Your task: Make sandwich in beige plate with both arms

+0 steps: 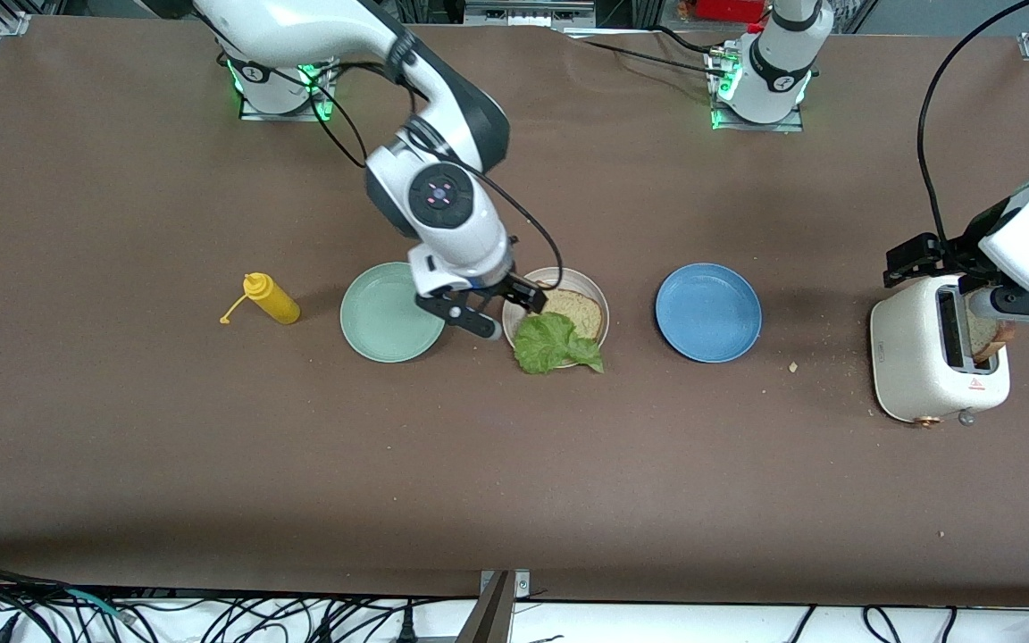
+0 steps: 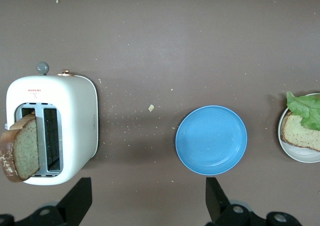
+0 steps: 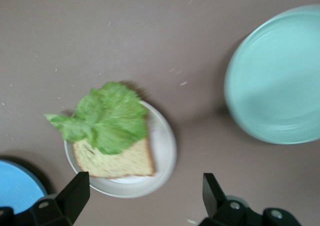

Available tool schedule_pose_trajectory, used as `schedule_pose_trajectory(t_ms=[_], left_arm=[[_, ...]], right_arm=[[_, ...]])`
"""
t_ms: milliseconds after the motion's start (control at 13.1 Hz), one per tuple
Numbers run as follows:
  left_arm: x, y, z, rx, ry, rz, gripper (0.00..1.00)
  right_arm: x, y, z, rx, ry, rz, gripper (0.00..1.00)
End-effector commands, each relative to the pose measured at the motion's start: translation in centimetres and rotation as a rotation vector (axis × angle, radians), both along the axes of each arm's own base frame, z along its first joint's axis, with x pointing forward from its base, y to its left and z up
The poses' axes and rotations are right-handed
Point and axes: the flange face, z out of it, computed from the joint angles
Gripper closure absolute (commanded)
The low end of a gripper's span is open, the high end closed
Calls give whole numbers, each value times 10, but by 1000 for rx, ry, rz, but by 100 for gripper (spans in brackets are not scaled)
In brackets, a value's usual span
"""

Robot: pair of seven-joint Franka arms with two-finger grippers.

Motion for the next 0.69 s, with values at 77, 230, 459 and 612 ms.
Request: schedule_pose_trajectory(t_ms=[77, 230, 459, 612], left_arm=[[0, 10, 0, -8, -2, -14, 0], [3, 26, -9, -4, 12, -33, 0], [6, 57, -28, 47, 45, -89, 0], [10, 84, -45, 58, 71, -98, 0]], right_arm=[[2, -97, 91, -86, 36, 138, 0], [16, -164, 123, -108, 22, 138, 0], [41, -267, 152, -112, -15, 76, 0], [51, -329, 165, -110, -33, 143, 0]])
